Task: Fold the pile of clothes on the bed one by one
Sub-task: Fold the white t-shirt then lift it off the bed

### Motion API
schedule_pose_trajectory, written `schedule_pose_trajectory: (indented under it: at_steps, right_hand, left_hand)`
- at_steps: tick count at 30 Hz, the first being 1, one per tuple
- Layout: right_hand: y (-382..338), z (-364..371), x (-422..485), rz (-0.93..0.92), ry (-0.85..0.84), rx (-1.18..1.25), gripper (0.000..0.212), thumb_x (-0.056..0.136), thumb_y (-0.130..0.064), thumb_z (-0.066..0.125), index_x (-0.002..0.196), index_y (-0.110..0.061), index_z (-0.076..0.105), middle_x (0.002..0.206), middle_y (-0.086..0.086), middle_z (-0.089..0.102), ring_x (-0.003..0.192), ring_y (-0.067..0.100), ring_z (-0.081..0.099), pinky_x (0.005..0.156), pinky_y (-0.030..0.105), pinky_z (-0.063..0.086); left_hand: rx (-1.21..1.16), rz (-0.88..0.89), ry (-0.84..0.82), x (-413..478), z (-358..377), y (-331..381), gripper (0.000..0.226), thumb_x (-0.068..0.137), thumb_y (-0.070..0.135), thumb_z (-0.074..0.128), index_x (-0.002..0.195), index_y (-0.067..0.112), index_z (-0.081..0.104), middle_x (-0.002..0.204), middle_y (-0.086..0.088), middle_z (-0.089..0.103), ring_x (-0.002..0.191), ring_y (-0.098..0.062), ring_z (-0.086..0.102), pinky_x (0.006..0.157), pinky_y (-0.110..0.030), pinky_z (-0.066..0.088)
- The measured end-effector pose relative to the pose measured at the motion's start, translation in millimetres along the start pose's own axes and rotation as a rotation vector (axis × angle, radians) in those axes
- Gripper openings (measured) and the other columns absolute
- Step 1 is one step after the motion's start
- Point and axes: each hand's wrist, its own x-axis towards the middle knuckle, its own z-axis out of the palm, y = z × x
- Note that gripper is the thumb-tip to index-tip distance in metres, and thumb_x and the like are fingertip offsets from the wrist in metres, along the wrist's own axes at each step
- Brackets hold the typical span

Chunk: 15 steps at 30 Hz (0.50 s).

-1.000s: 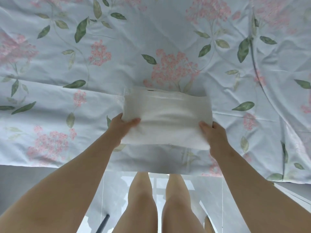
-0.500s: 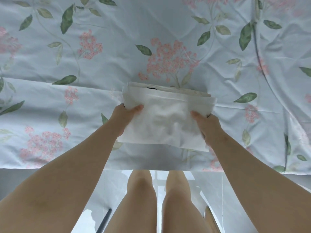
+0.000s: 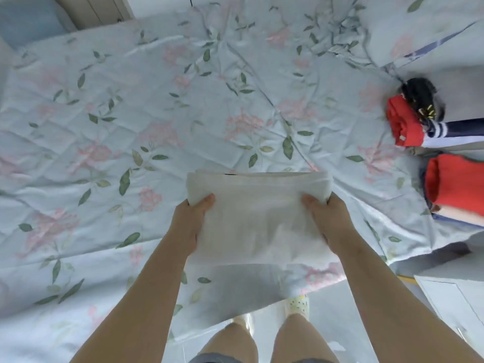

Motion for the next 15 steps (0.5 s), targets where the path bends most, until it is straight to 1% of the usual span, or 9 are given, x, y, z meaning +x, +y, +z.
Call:
schedule_pose_trajectory:
  at_steps: [2,4,7,9,12,13,15]
  right_hand:
    - [-10.1,-29.2,-7.8,-0.044,0.042,0.038,0.016,0.087,-0.027,0.063,0.101,-0.021,0.06,0.096,0.0,0.067,0.093,0.025,0.064,0.084,0.041,0.054]
    - [-16.1,-61.6,-13.9,-0.066,0.081,0.077,0.013,0.088,-0.025,0.063,0.099,-0.021,0.06,0.091,-0.002,0.067,0.09,0.024,0.064,0.083,0.038,0.053]
    - [-16.6,-118.0,-15.4,-0.075,0.131,0.127,0.016,0.087,-0.025,0.065,0.101,-0.019,0.061,0.093,0.0,0.067,0.089,0.024,0.064,0.084,0.039,0.053]
    - [-14.4,-159.1,-13.7,-0.098,0.177,0.137,0.017,0.087,-0.024,0.066,0.102,-0.018,0.06,0.096,0.002,0.067,0.088,0.023,0.063,0.082,0.036,0.052]
    - [-11.2,-225.6,-9.0,-0.148,0.207,0.156,0.015,0.088,-0.018,0.065,0.102,-0.017,0.061,0.086,-0.003,0.065,0.078,0.017,0.061,0.075,0.031,0.047]
    - [-9.1,-246.8,-7.1,-0.152,0.205,0.154,0.013,0.088,-0.017,0.065,0.1,-0.017,0.06,0.083,-0.005,0.063,0.075,0.015,0.059,0.074,0.03,0.045]
    - [-3.7,-287.2,-1.9,-0.149,0.2,0.143,0.01,0.088,-0.016,0.065,0.096,-0.018,0.06,0.082,-0.005,0.062,0.076,0.017,0.059,0.074,0.03,0.045]
  left_hand:
    - [-0.002,0.039,-0.035,-16.5,22.7,14.7,0.032,0.086,0.026,0.068,0.111,0.008,0.06,0.1,-0.012,0.068,0.084,-0.031,0.064,0.069,-0.038,0.053]
    - [-0.001,0.082,-0.072,-32.3,50.7,23.5,0.03,0.086,0.024,0.067,0.111,0.009,0.06,0.1,-0.011,0.067,0.082,-0.028,0.064,0.065,-0.034,0.051]
    - [0.016,0.147,-0.134,-54.4,102.9,27.8,0.023,0.086,0.023,0.067,0.105,0.011,0.061,0.091,-0.006,0.067,0.081,-0.024,0.063,0.068,-0.033,0.049]
    - [0.03,0.177,-0.152,-69.1,142.5,24.9,0.025,0.085,0.024,0.068,0.106,0.012,0.062,0.091,-0.005,0.067,0.082,-0.024,0.063,0.072,-0.034,0.049]
    - [0.027,0.192,-0.162,-93.4,204.8,14.7,0.022,0.085,0.024,0.069,0.103,0.013,0.062,0.09,-0.005,0.066,0.082,-0.026,0.062,0.08,-0.036,0.048]
    - [0.016,0.195,-0.161,-101.4,224.4,9.4,0.018,0.085,0.022,0.068,0.099,0.014,0.062,0.088,-0.004,0.066,0.081,-0.025,0.062,0.079,-0.035,0.049]
    - [-0.014,0.186,-0.169,-117.4,261.5,-1.3,0.011,0.085,0.021,0.068,0.092,0.015,0.062,0.085,-0.003,0.066,0.077,-0.022,0.062,0.072,-0.032,0.049]
